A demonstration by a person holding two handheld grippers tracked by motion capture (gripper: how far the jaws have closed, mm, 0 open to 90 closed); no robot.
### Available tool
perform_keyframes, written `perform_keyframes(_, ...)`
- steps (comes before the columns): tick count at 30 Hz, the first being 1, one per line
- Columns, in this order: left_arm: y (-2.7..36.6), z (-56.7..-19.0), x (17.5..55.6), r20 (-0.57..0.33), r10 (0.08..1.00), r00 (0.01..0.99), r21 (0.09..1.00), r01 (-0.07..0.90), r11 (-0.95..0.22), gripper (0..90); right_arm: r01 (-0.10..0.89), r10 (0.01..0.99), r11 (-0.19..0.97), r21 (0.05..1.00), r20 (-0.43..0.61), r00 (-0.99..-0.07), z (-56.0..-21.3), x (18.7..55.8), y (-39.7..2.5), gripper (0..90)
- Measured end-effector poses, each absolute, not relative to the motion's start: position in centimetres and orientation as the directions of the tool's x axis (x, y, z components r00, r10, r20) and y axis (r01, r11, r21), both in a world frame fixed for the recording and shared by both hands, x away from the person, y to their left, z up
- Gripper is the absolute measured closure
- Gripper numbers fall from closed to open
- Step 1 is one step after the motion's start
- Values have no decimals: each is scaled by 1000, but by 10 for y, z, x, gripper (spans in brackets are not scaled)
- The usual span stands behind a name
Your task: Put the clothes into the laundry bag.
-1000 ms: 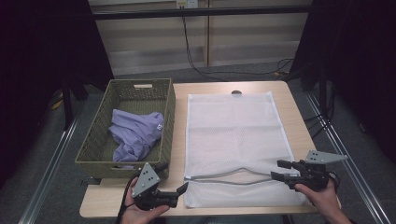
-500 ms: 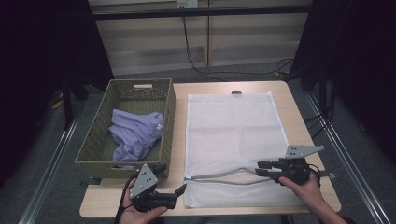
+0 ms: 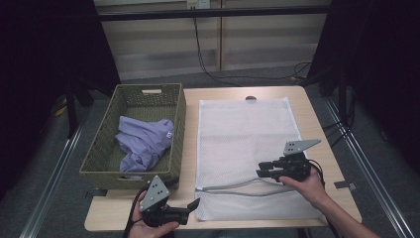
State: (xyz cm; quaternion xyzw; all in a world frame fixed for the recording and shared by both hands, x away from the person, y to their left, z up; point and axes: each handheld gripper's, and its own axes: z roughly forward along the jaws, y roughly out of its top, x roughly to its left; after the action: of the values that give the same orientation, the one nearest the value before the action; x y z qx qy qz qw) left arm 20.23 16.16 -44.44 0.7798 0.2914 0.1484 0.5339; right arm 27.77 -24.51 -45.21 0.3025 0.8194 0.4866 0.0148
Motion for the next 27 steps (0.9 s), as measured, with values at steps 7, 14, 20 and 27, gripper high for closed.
perform_keyframes(7, 161, -444, 203, -76, 606, 792, 919, 292, -265, 79, 506, 497, 353, 787, 300, -814, -467, 286, -240, 599)
perform_keyframes(14, 162, -443, 202, -78, 605, 792, 920, 291, -263, 79, 499, 494, 420, 758, 271, -826, -477, 283, -236, 616)
perform_keyframes(20, 162, -443, 201, -59, 598, 799, 921, 275, -277, 79, 494, 498, 446, 746, 252, -830, -484, 284, -234, 658)
perform_keyframes(27, 160, -444, 201, -62, 594, 802, 919, 278, -279, 79, 502, 508, 469, 727, 243, -827, -490, 286, -232, 661)
